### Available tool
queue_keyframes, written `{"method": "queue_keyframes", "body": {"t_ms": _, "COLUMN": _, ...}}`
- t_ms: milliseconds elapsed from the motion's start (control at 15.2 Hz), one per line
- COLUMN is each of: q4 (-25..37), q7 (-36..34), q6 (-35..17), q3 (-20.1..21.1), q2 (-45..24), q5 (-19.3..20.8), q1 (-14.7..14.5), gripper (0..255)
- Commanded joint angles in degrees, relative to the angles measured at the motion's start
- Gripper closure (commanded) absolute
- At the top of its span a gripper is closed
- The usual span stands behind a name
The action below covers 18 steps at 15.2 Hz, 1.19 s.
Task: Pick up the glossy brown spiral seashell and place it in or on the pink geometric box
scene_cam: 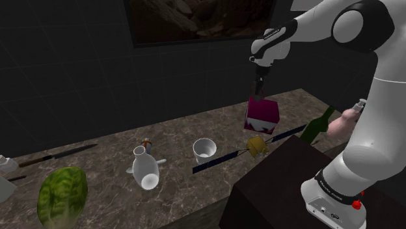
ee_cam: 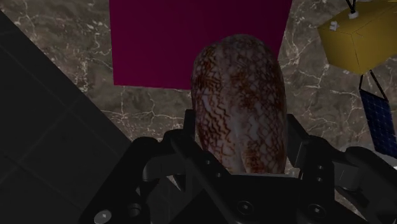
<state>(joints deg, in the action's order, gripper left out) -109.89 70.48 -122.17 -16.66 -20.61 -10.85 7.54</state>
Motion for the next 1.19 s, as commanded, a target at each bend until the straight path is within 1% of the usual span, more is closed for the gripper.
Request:
{"method": "queue_keyframes", "body": {"t_ms": 0, "q4": -0.96, "q7": 2.40, "q6": -0.21, "q3": -0.86, "q2": 0.58, "q5": 0.16, "q1": 1.50, "gripper": 255}}
{"method": "queue_keyframes", "body": {"t_ms": 264, "q4": -2.47, "q7": 7.45, "q6": -0.42, "q3": -2.78, "q2": 1.51, "q5": 0.53, "q1": 4.78, "gripper": 255}}
{"method": "queue_keyframes", "body": {"t_ms": 1122, "q4": -3.99, "q7": 9.72, "q6": -8.17, "q3": -1.24, "q2": -5.15, "q5": -2.64, "q1": 5.85, "gripper": 255}}
